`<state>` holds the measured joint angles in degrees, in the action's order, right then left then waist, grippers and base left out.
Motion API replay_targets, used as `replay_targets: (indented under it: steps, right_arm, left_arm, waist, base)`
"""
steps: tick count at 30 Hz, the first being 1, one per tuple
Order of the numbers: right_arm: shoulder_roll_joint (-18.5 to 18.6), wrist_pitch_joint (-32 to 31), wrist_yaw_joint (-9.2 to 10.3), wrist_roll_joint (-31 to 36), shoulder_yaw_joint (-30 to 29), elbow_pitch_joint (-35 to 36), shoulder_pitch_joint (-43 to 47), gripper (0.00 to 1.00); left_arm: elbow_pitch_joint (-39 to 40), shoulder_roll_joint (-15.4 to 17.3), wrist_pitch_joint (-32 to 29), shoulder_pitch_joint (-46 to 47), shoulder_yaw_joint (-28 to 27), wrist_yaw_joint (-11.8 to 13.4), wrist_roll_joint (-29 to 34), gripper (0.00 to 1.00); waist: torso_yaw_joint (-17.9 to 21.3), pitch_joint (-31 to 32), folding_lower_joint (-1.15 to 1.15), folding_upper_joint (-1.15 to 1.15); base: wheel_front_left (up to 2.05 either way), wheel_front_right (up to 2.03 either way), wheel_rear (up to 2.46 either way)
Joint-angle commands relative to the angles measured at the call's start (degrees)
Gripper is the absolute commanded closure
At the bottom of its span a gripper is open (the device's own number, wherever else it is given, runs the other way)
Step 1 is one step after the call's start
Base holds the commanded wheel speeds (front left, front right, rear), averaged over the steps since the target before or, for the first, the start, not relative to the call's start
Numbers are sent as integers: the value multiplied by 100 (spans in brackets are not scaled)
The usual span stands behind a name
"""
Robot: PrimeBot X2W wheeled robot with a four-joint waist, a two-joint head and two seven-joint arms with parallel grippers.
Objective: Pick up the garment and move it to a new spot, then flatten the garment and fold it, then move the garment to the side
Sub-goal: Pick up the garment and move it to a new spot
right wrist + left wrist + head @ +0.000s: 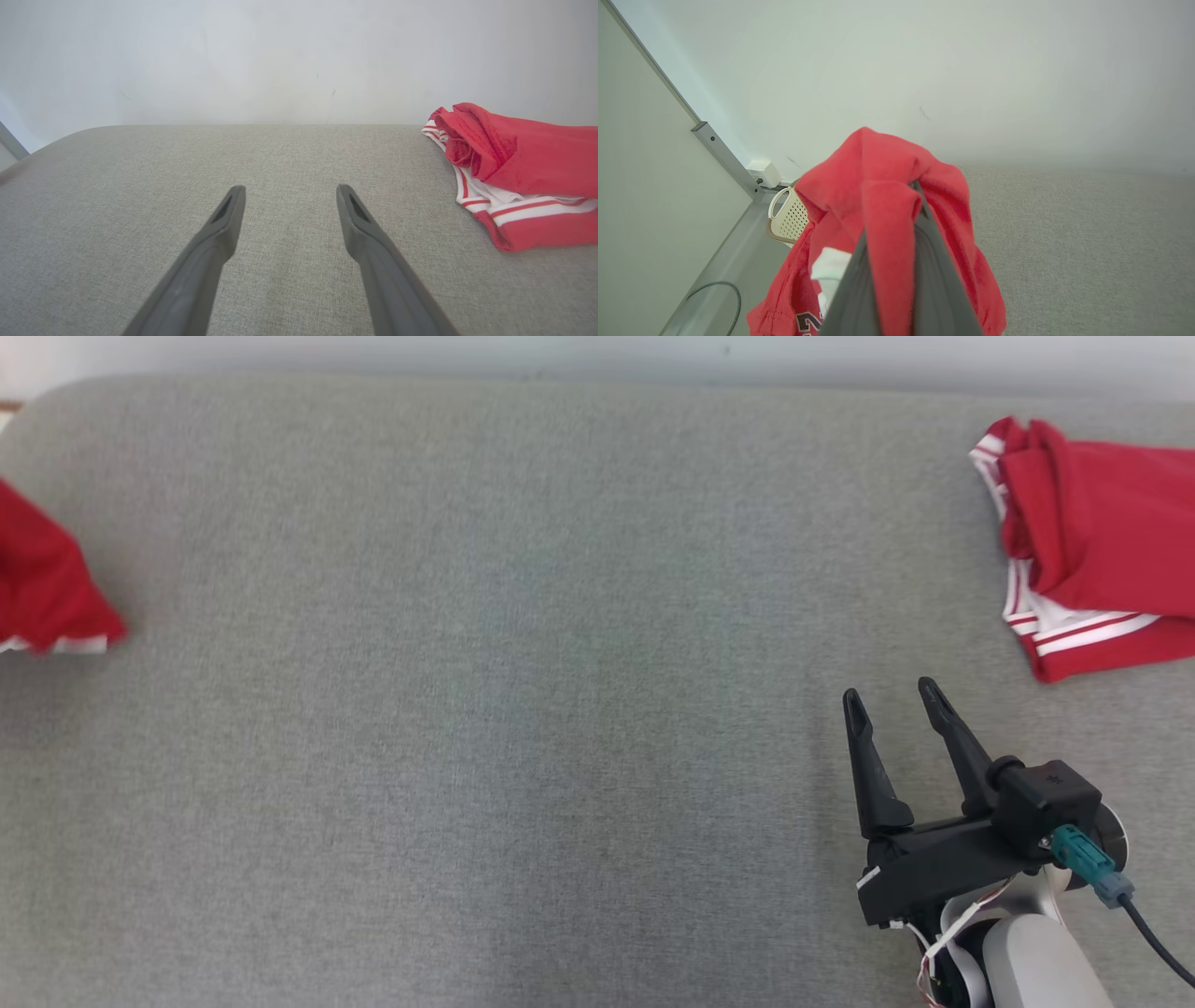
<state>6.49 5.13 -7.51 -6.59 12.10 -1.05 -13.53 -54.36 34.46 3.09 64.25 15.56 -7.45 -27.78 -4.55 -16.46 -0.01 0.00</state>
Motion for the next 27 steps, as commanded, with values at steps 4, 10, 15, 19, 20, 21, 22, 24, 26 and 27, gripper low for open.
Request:
replay_targets:
  steps: [4,10,15,19,20,21,22,24,26,27]
  right_arm:
    - [-62,113,4,-94,-2,-115,88,0]
    - [-163,288,4,-165,-39,-292,135,0]
    - [-214,380,4,-189,-38,-389,124,0]
    - [-252,470,4,-231,-17,-482,104,0]
    - [-264,501,4,-239,-28,-497,102,0]
    - [-274,514,4,-244,-20,-519,96,0]
    - [-283,540,4,-251,-40,-540,98,0]
    - [-297,570,4,-269,-52,-582,104,0]
    - [-308,613,4,-284,-59,-618,107,0]
    - [-312,618,4,-287,-60,-628,101,0]
  left_arm:
    - [528,34,-98,148,295,5,-182,100]
    - [1612,173,-366,283,655,5,-331,100]
    - [2272,196,-611,253,801,5,-396,100]
    - [3030,206,-891,94,895,97,-356,100]
    - [3247,202,-961,55,926,125,-345,100]
    - [3445,209,-1027,10,949,155,-344,100]
    - [3629,199,-1102,-34,975,181,-363,100]
    - [4016,168,-1223,-139,1020,235,-416,100]
    - [4359,150,-1346,-237,1079,276,-435,100]
    - [4511,132,-1394,-266,1113,295,-442,100]
  waist:
    - [226,303,1,0]
    - [518,492,1,0]
    - [716,569,1,0]
    - [932,609,1,0]
    - [985,612,1,0]
    - [1050,620,1,0]
    - [1098,622,1,0]
    - [1200,628,1,0]
    - [1284,621,1,0]
    - [1317,613,1,0]
  base:
    - [0,0,0]
    - [0,0,0]
    - [0,0,0]
    - [0,0,0]
    - [0,0,0]
    - [0,0,0]
    - [0,0,0]
    - [0,0,0]
    - [0,0,0]
    - [0,0,0]
